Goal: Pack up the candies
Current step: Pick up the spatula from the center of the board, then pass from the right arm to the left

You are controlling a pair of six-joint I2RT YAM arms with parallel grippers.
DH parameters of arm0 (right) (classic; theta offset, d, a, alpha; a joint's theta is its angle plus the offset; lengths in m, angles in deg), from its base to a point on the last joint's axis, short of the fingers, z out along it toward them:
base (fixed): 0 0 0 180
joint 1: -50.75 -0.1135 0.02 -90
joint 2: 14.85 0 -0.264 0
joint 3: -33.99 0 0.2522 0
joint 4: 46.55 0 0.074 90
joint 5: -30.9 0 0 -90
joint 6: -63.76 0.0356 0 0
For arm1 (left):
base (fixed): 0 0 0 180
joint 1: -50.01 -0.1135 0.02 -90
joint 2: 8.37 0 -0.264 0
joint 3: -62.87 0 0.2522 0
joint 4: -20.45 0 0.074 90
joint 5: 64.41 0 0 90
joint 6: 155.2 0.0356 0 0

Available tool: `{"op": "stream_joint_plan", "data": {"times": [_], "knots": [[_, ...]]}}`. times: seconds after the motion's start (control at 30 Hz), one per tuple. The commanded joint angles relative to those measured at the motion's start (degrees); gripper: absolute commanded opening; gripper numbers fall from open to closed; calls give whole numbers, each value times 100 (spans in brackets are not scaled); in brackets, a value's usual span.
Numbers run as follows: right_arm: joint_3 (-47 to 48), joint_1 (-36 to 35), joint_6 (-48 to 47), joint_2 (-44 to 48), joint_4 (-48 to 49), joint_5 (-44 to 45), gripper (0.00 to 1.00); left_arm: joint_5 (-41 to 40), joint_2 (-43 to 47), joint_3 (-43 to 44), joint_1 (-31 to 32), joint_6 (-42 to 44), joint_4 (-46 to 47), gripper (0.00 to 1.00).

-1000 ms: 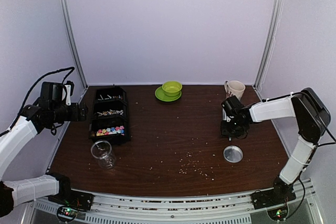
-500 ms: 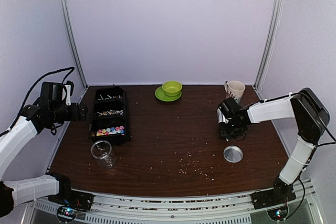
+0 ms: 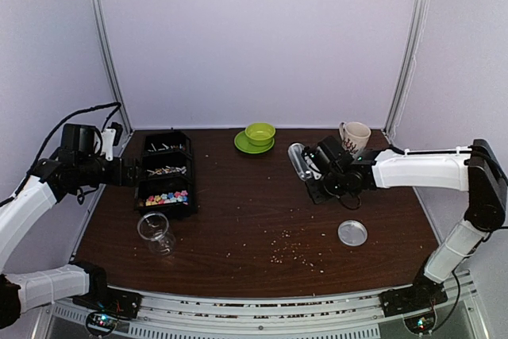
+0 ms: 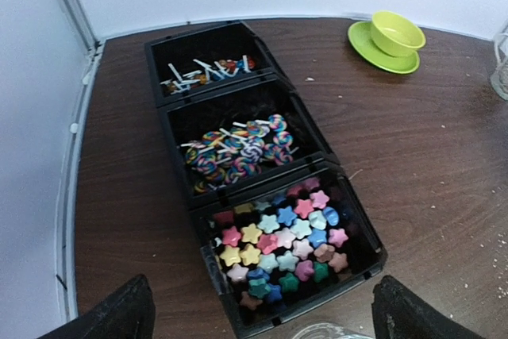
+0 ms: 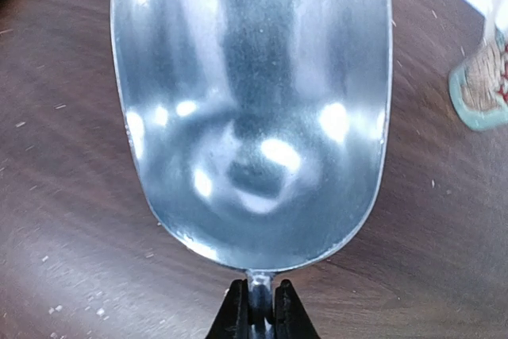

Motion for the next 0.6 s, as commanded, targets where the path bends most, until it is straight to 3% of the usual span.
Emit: {"op": "stream_joint_plan", "data": {"times": [0.0, 0.23, 0.5, 0.57], "knots": [[27, -313, -837, 401, 288, 72, 0, 1129, 54, -95, -37, 246, 506, 98], [-79, -1003, -1814, 803, 565, 237, 0, 2642, -189, -174, 119, 259, 815, 98], [281, -1799, -2674, 489, 455, 1047, 0, 2970, -491, -73, 473, -164, 820, 97], [433, -2075, -2941, 305, 382, 1037, 0, 2963, -541, -37, 872, -343, 955, 97]]}}
